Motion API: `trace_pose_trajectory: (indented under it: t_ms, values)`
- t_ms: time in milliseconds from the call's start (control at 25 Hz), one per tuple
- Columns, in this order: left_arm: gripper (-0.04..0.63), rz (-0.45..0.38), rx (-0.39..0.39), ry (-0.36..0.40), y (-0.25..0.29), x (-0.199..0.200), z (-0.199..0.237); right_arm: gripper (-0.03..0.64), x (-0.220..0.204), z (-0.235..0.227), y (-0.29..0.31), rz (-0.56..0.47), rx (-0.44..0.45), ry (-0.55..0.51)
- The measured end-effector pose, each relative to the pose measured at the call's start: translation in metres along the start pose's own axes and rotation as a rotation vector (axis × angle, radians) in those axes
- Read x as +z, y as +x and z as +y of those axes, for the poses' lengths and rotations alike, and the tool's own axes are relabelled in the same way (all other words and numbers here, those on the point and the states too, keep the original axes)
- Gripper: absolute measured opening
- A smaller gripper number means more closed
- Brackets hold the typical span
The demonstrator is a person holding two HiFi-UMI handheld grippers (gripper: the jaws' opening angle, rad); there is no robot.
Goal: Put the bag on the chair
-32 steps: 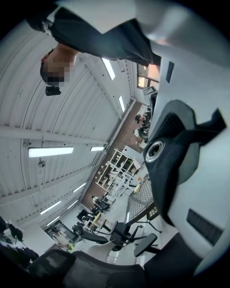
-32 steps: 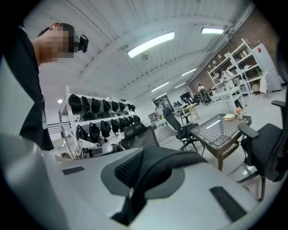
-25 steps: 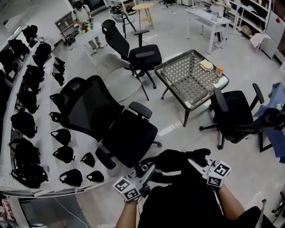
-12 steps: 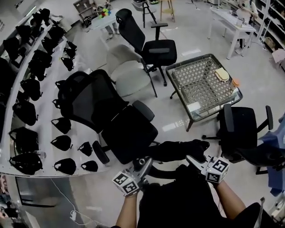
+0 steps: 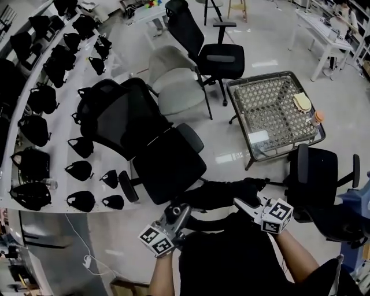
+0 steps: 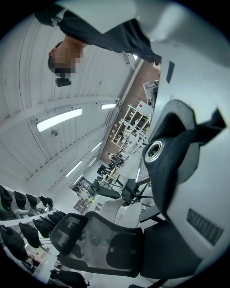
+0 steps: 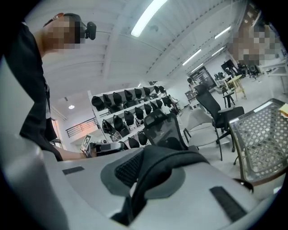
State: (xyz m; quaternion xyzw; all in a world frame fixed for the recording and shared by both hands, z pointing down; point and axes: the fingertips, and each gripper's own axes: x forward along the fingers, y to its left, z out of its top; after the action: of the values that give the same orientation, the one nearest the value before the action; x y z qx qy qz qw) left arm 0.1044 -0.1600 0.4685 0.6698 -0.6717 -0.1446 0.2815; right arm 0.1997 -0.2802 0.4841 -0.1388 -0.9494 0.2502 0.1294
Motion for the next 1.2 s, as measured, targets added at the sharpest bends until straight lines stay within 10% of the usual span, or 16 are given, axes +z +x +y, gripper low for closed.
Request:
trace_pose_trajectory:
  t_ms: [520,1200]
  values:
    - [0.021,-0.094,0.183,-0.064,-0.032,-0.004,0.039,0.017,-0.014,0.004,0.068,0.13,0.155,0.012]
    - [0.021,-0.136,0.199,-0.107,-0.117,0.057,0.189,0.017,-0.003,0.013,0.261,0.215,0.137,0.072]
